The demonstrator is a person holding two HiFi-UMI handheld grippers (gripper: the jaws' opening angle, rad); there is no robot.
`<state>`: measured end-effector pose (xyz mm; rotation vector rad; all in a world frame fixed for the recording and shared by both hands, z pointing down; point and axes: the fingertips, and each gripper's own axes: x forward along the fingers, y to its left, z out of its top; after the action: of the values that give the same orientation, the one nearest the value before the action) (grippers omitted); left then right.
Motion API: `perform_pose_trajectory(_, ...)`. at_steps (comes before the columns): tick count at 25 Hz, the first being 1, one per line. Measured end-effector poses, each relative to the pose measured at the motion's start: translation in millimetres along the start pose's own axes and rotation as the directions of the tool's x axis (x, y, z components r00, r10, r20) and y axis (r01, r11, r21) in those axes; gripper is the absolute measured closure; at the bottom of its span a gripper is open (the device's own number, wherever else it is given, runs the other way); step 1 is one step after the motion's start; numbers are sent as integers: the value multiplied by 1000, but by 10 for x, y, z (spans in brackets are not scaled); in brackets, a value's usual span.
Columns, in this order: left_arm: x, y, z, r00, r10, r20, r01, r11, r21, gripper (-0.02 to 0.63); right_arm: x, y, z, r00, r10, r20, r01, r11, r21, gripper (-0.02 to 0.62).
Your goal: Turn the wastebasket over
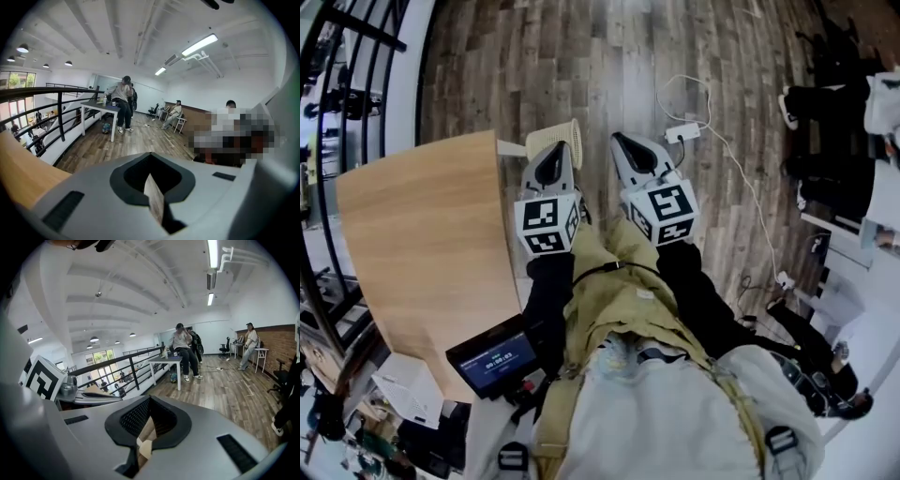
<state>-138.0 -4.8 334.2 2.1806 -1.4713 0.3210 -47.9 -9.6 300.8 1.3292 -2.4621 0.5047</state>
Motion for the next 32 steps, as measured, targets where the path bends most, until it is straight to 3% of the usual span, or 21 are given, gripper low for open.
perform_pose_trajectory(5,423,108,-544,993,9,-121,-9,1000,2,609,292,-257,-483,994,32,-109,-29,999,24,574)
perform_pose_trajectory(11,921,265,-1182,970,56,-238,-56,998,4,609,575,-630,-1089,967,106,-233,-101,994,35,574)
perform_pose_trajectory(17,1178,474,-1804,938,35,-346,-25,999,35,609,786,-767,-1655,933,150,-327,-142,989,47,574)
perform_pose_trajectory(22,1423,702,-2102,922,32,-386,-7,998,65,609,937,-795,-2122,901,182,-394,-171,983,63,574)
perform_pose_trajectory(26,1622,818,-2359,914,46,-403,-33,999,40,608,1135,-865,-2459,894,182,-409,-164,983,80,574)
perform_pose_trajectory(32,1770,931,-2924,872,16,-489,17,998,64,609,1400,-893,-2953,874,206,-441,-184,979,91,574)
